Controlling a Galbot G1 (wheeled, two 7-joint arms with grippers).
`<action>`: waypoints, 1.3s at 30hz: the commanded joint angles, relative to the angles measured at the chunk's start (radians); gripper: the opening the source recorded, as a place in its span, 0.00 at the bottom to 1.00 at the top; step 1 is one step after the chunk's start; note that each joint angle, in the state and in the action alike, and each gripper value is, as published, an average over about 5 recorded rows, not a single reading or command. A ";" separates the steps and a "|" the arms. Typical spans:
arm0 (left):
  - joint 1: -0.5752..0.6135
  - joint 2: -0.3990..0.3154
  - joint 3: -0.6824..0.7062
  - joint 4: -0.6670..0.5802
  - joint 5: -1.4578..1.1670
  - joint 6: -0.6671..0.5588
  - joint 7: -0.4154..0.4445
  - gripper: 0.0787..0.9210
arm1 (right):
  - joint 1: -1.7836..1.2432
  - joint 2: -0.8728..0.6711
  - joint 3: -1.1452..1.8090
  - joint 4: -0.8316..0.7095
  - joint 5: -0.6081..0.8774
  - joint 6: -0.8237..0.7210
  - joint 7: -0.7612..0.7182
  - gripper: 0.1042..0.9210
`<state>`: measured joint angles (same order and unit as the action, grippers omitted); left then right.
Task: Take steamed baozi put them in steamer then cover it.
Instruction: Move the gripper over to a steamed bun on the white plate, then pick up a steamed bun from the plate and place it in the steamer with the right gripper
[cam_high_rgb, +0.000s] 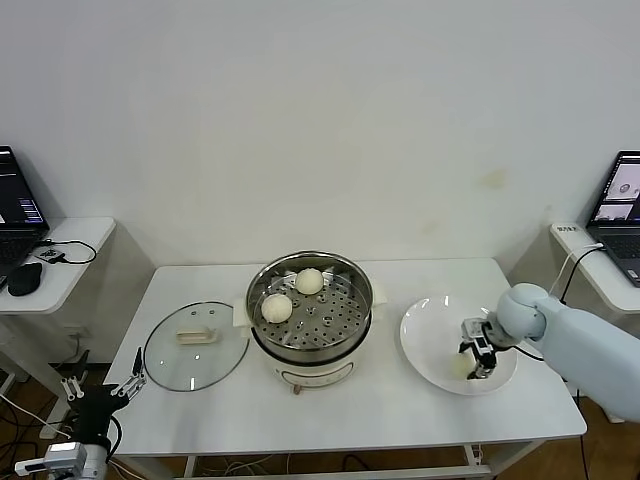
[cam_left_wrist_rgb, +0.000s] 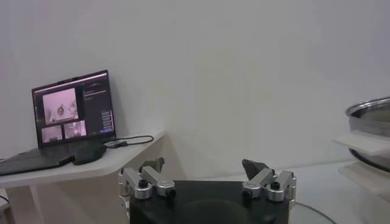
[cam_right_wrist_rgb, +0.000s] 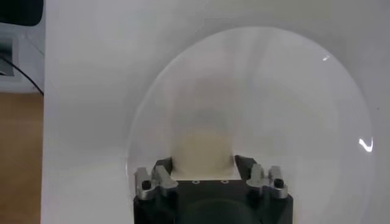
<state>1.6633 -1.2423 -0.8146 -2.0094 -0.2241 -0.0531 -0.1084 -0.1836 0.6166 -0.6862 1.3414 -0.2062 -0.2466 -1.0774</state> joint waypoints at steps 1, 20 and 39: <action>0.001 0.000 -0.001 -0.005 0.000 0.001 -0.001 0.88 | 0.000 -0.021 0.006 0.020 0.006 -0.004 -0.010 0.59; -0.001 0.007 0.004 -0.027 -0.001 0.004 0.002 0.88 | 0.557 -0.078 -0.247 0.181 0.289 -0.062 -0.047 0.58; 0.020 -0.008 -0.004 -0.054 0.001 0.000 0.000 0.88 | 0.808 0.345 -0.478 0.165 0.514 -0.047 0.094 0.61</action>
<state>1.6812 -1.2460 -0.8162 -2.0590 -0.2249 -0.0525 -0.1076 0.5221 0.7776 -1.0701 1.4958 0.2094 -0.3103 -1.0389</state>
